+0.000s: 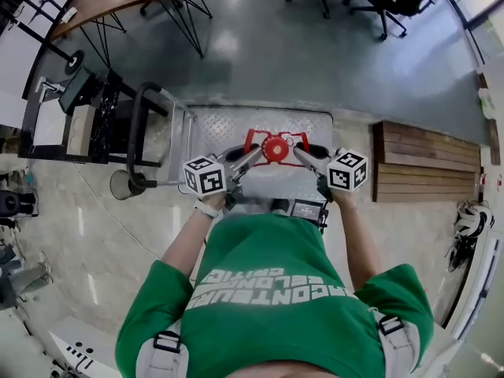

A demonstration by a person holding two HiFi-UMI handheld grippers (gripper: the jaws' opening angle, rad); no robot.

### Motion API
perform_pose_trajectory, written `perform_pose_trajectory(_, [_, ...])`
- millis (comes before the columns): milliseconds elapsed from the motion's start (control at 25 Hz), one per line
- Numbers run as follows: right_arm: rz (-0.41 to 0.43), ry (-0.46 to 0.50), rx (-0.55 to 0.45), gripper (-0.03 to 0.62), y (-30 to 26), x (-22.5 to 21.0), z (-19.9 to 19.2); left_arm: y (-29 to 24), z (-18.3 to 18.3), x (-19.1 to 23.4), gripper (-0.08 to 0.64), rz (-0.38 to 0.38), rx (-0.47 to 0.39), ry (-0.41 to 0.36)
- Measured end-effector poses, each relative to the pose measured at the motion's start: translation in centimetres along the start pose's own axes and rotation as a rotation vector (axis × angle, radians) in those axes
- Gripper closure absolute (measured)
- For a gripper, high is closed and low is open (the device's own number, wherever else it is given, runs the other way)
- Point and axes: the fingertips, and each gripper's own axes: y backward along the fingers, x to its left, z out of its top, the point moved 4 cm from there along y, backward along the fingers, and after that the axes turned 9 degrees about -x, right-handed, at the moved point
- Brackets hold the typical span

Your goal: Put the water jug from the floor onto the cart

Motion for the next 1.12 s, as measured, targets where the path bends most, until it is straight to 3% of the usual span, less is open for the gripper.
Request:
perform_pose_trajectory(360, [-0.014, -0.026, 0.049, 0.532, -3.5, 0.4, -0.9, 1.6, 1.0, 2.8, 0.491, 0.046, 0.037, 0.021])
perform_pose_trajectory(1120, [-0.080, -0.022, 0.196, 0.531, -6.1, -3.2, -6.1, 1.2, -3.4, 8.7, 0.495, 0.137, 0.109, 0.086])
